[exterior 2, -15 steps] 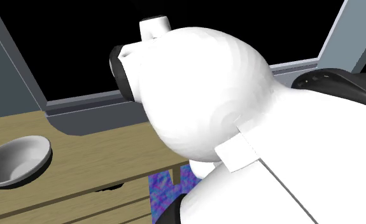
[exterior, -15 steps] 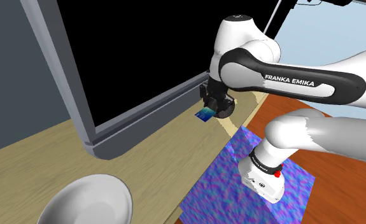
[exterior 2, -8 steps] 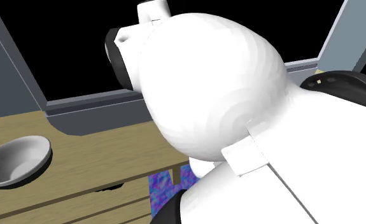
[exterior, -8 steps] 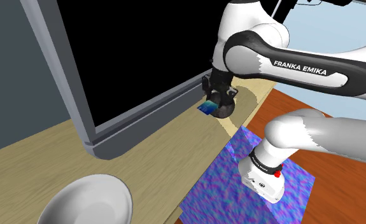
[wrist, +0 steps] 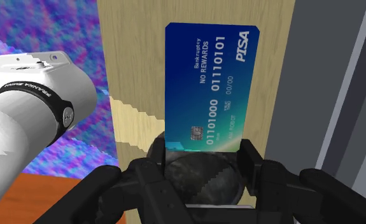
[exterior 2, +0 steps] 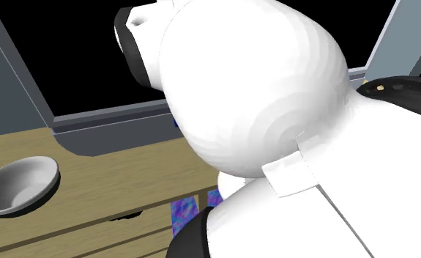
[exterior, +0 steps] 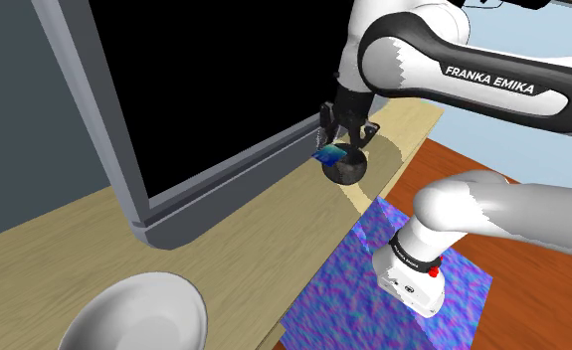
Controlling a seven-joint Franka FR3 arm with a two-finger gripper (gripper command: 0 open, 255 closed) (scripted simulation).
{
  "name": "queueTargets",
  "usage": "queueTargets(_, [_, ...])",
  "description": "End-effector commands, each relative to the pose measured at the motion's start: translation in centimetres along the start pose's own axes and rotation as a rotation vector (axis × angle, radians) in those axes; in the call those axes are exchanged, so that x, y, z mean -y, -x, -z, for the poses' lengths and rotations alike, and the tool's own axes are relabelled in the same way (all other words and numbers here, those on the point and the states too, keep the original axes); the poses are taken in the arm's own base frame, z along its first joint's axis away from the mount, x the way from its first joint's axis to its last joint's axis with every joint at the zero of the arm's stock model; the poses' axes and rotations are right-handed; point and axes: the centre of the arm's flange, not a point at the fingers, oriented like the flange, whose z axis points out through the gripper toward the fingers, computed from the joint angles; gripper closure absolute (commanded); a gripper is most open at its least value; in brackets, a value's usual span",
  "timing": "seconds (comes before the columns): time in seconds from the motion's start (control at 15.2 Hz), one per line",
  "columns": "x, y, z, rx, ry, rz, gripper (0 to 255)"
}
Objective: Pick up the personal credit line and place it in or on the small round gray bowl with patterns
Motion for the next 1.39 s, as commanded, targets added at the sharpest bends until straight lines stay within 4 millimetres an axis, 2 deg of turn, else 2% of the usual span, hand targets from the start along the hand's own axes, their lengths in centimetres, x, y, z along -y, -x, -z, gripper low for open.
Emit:
queueTargets(0.0, [0.0,-1.4,0.3,0.0,0.0,0.0,255])
queueTargets(0.59, [0.3,-13.2,-0.4,0.0,0.0,0.0,255])
queueTargets(0.66, [0.4,-15.1,-0.5,0.0,0.0,0.0,255])
queueTargets(1.32, [0.6,-14.3,-5.7,0.0,0.0,0.0,255])
